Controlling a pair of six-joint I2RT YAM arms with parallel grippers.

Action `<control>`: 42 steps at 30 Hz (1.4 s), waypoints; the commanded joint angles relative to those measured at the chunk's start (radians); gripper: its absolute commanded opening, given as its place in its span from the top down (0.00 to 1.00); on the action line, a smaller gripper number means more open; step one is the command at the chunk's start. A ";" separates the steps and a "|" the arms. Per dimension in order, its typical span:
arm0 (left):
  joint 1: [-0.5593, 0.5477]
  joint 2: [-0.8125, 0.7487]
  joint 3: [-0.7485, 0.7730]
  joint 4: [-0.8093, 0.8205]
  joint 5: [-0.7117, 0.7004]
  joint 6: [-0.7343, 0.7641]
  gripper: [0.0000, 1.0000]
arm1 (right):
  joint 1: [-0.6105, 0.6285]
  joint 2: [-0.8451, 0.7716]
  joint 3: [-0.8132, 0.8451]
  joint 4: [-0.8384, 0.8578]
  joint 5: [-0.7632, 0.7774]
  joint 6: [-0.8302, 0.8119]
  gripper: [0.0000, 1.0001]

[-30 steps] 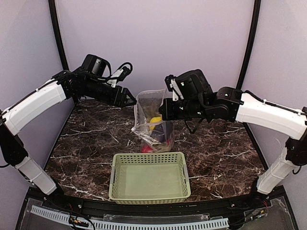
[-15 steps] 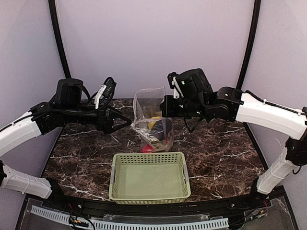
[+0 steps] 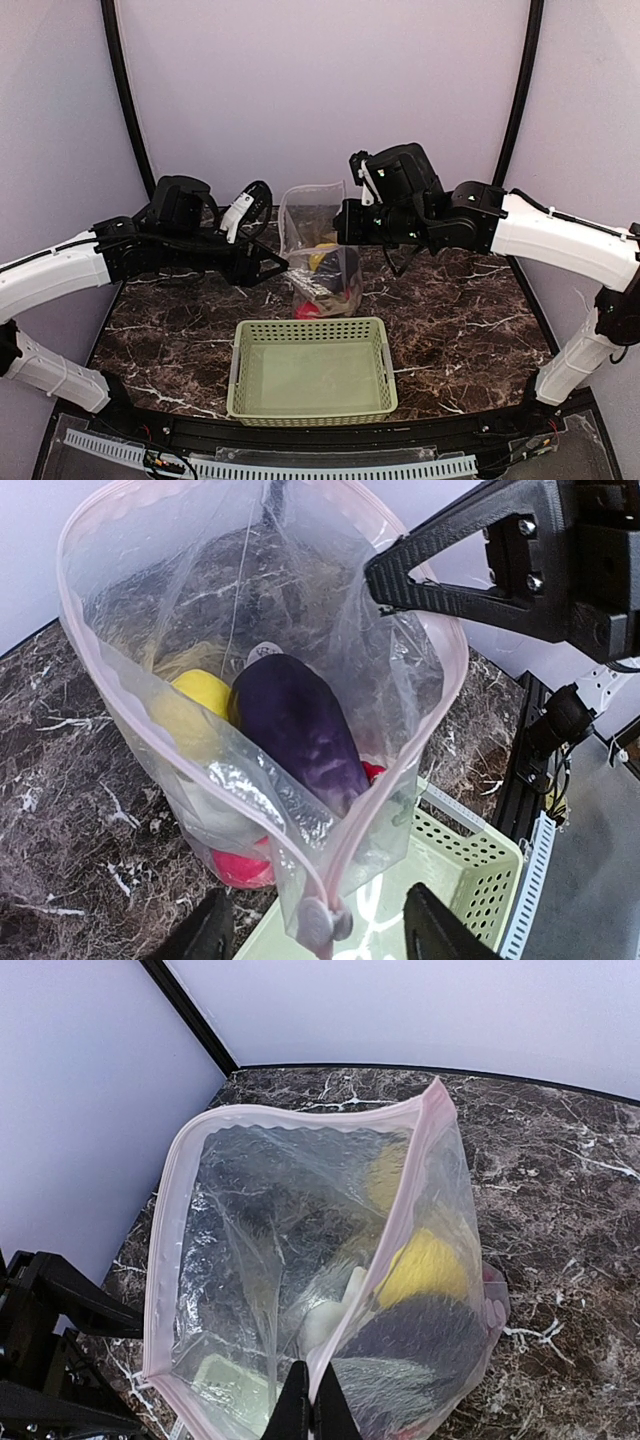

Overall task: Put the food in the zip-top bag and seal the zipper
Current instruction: Adjust the zipper food storage bag at the center of the board.

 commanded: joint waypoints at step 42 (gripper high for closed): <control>-0.019 0.066 0.127 -0.067 -0.086 0.062 0.99 | -0.206 0.121 0.326 -0.369 0.000 -0.262 0.79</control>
